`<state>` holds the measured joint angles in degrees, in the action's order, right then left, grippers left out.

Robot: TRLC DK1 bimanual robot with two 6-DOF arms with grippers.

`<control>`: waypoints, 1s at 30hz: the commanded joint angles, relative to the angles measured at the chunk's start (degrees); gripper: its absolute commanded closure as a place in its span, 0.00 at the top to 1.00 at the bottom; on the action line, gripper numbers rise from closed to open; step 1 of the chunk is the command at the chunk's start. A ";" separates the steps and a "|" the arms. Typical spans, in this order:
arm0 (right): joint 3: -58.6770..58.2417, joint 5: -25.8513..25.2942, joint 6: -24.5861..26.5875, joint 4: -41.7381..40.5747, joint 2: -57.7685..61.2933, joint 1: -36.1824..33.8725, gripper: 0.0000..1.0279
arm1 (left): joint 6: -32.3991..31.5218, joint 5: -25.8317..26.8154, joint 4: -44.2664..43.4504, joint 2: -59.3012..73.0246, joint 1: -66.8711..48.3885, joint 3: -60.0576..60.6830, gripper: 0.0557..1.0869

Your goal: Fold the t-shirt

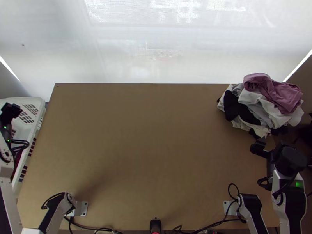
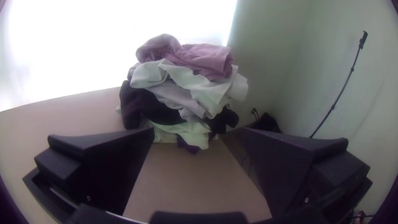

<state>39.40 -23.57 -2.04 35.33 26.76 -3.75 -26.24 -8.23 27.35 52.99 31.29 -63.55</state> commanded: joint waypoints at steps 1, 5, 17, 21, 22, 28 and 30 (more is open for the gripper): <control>0.33 -1.21 -1.47 1.49 1.10 0.06 0.95 | 9.54 -3.81 4.29 16.27 12.39 -13.09 0.94; 0.42 -2.53 -1.47 1.67 1.36 0.06 0.95 | 15.25 -3.90 4.37 25.32 17.23 -19.16 0.94; 4.64 -6.84 -1.74 2.11 5.40 0.06 0.95 | 19.65 -2.23 -0.37 54.15 25.05 -31.72 0.94; 6.04 -8.16 -1.74 3.25 6.20 -0.12 0.95 | 21.49 -2.32 -0.90 64.69 27.16 -36.47 0.94; 6.48 -8.33 -1.74 3.78 6.20 -0.21 0.95 | 21.67 -2.49 -0.99 67.42 27.77 -37.88 0.94; 7.45 -9.47 0.20 6.94 5.84 -0.56 0.95 | 21.93 -3.46 -1.07 82.45 30.94 -48.51 0.94; 7.36 -9.74 1.69 7.82 5.49 -0.47 0.95 | 21.93 -3.64 -1.07 86.49 31.38 -51.50 0.94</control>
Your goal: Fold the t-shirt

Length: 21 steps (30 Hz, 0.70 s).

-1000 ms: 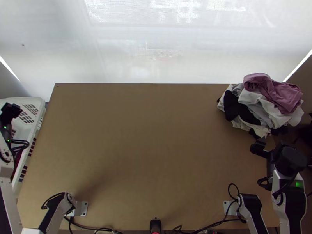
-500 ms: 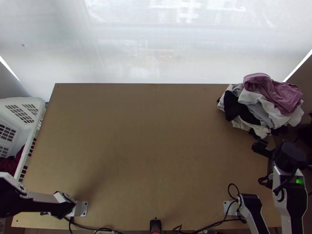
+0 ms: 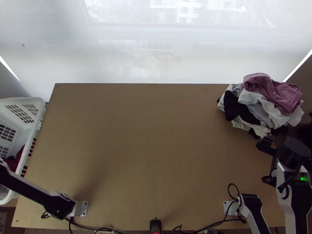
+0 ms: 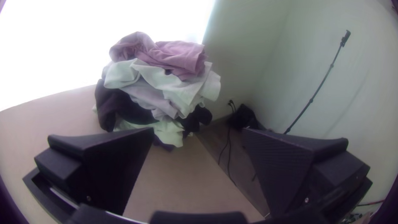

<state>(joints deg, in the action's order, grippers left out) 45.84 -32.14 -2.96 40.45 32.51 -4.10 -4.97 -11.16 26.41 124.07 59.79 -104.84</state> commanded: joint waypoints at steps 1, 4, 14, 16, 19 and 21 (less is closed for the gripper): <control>0.82 -1.26 3.31 3.24 -0.43 -0.12 0.95 | 0.67 -0.97 -0.22 17.35 3.14 -11.71 0.94; 0.74 -1.79 5.51 3.85 -0.43 -0.12 0.95 | 0.58 -2.29 0.04 22.79 3.76 -15.92 0.94; -1.55 -4.07 8.06 6.49 -3.51 -0.30 0.95 | 0.40 -6.07 -0.13 33.96 4.63 -23.75 0.93; -1.99 -4.33 8.06 7.28 -4.21 -0.30 0.95 | 0.40 -6.42 -1.01 35.01 4.63 -23.92 0.93; -2.34 -4.51 8.06 8.25 -4.65 -0.30 0.95 | 0.31 -7.39 -1.89 36.33 4.63 -24.01 0.93; -2.43 -4.60 8.06 8.42 -4.65 -0.30 0.95 | 0.31 -8.44 -1.98 37.21 4.63 -24.01 0.93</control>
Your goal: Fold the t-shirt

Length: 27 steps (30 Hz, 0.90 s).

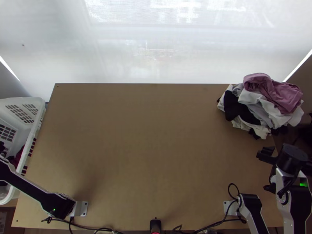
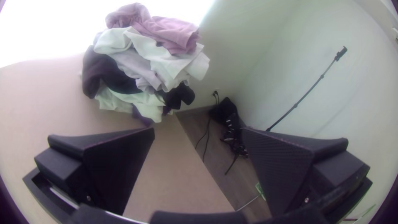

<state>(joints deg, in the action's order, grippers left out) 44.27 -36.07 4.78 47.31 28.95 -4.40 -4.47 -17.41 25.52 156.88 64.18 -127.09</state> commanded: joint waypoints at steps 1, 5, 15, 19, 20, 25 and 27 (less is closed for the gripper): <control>-0.85 -0.75 0.32 1.56 -1.09 0.01 0.95 | -0.10 -2.28 -0.91 4.75 0.33 -1.76 0.93; -1.56 -0.75 0.32 1.56 -1.00 0.01 0.95 | -0.36 -3.33 -0.73 5.46 0.59 -1.67 0.74; -2.17 -0.93 -0.12 1.73 -1.35 -0.08 0.95 | -2.30 -2.28 0.67 0.71 1.12 -1.15 0.04; -2.17 -0.84 -0.12 1.82 -2.14 -0.08 0.95 | -5.73 2.12 5.16 -6.76 0.94 -0.18 0.04; -2.17 -0.84 -0.12 1.91 -2.41 -0.08 0.95 | -6.52 2.91 6.39 -8.96 0.86 -0.09 0.04; -2.00 -0.75 -0.12 2.17 -3.46 0.10 0.95 | -9.94 8.27 12.63 -19.77 0.50 -0.09 0.04; -2.00 -0.66 -0.47 2.17 -3.55 0.62 0.95 | -10.91 10.73 15.53 -24.16 0.50 0.17 0.04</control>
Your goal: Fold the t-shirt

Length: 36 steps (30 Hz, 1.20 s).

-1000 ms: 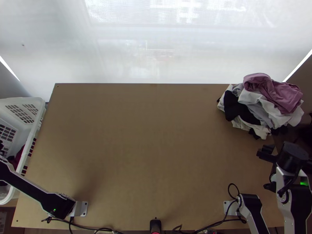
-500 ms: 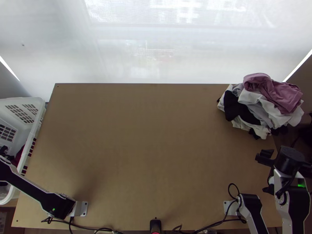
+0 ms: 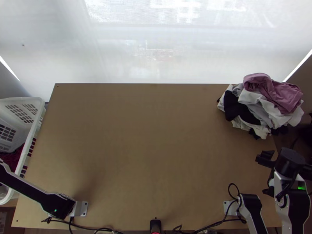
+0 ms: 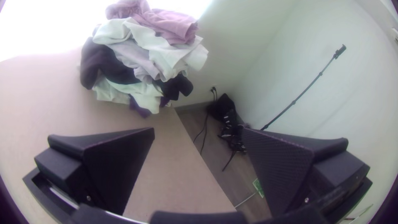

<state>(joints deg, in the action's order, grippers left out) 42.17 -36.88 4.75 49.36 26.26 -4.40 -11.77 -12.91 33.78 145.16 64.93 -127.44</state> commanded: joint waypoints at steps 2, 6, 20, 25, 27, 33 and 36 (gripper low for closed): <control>0.10 0.32 -0.89 -0.06 -0.95 1.42 0.95 | -4.40 8.51 9.90 -17.02 -0.24 0.70 0.04; 0.10 0.41 -1.33 -0.94 -0.95 3.09 0.95 | -4.84 12.91 13.94 -25.72 -0.24 0.79 0.04; -0.42 0.94 -0.62 -2.25 -1.83 4.67 0.95 | -5.02 22.66 8.23 -54.28 -1.38 18.54 0.04; -0.25 0.94 -0.27 -2.61 -2.00 4.67 0.95 | -3.35 24.16 1.11 -64.74 -3.75 33.48 0.04; -0.25 0.94 -0.27 -2.61 -2.18 4.58 0.95 | -3.70 24.16 -5.83 -67.82 -4.02 39.72 0.04; 0.37 0.94 -0.36 -1.99 -2.53 3.35 0.95 | -3.35 24.16 -12.51 -67.20 -4.19 43.68 0.04; 0.10 0.94 -0.36 -1.82 -2.88 2.38 0.95 | -3.17 25.30 -12.07 -68.26 -5.69 45.43 0.04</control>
<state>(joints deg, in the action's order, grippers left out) 42.19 -35.99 4.36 47.09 23.86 -0.60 -15.42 10.98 25.50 80.18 61.01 -88.42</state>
